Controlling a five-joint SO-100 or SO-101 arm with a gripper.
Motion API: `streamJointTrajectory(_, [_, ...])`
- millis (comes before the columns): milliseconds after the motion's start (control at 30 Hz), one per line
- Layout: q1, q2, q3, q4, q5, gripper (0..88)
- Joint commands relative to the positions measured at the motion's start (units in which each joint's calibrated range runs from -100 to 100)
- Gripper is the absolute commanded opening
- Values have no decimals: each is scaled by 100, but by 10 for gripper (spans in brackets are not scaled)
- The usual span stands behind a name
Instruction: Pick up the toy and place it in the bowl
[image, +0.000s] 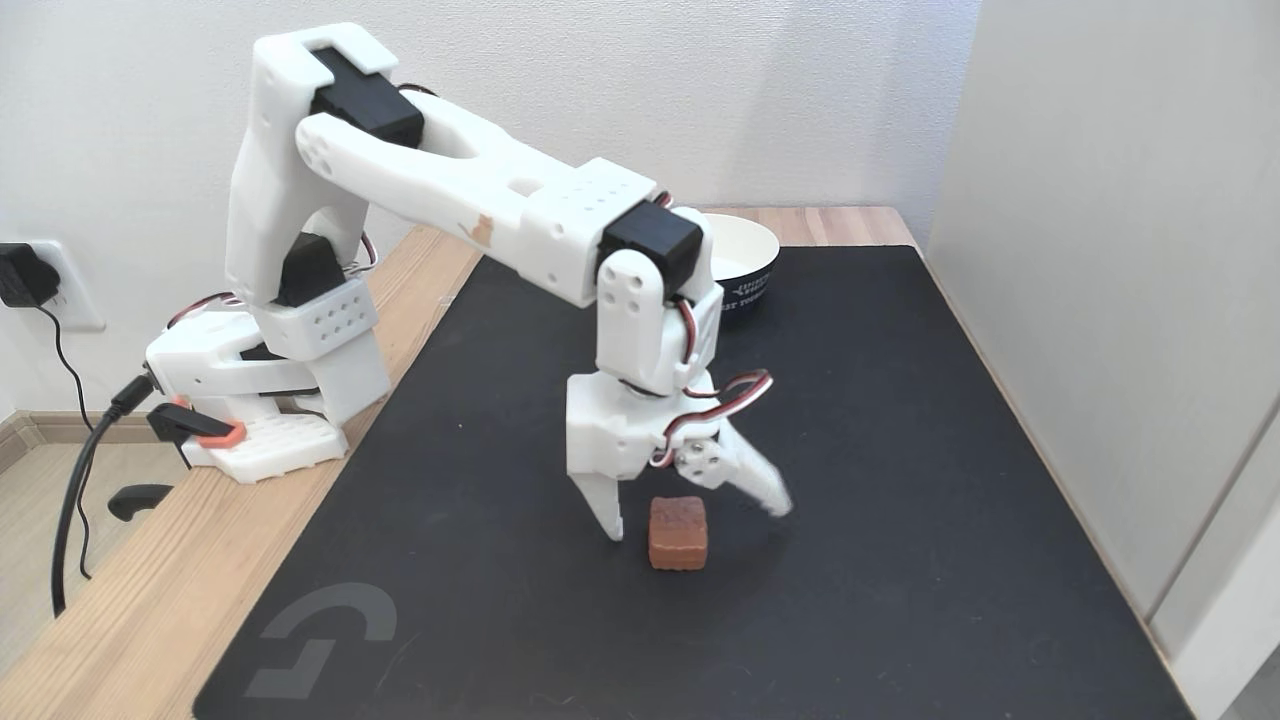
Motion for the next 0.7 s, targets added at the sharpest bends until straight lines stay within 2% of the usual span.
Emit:
streamJointTrajectory(0, [120, 50, -56, -23, -13, 117])
streamJointTrajectory(133, [120, 42, -38, 37, -8, 104])
streamJointTrajectory(233, [129, 42, -47, 113, -13, 19])
streamJointTrajectory(500, [28, -58, -38, 87, -23, 23])
streamJointTrajectory(667, [-449, -800, -182, -251, -352, 22])
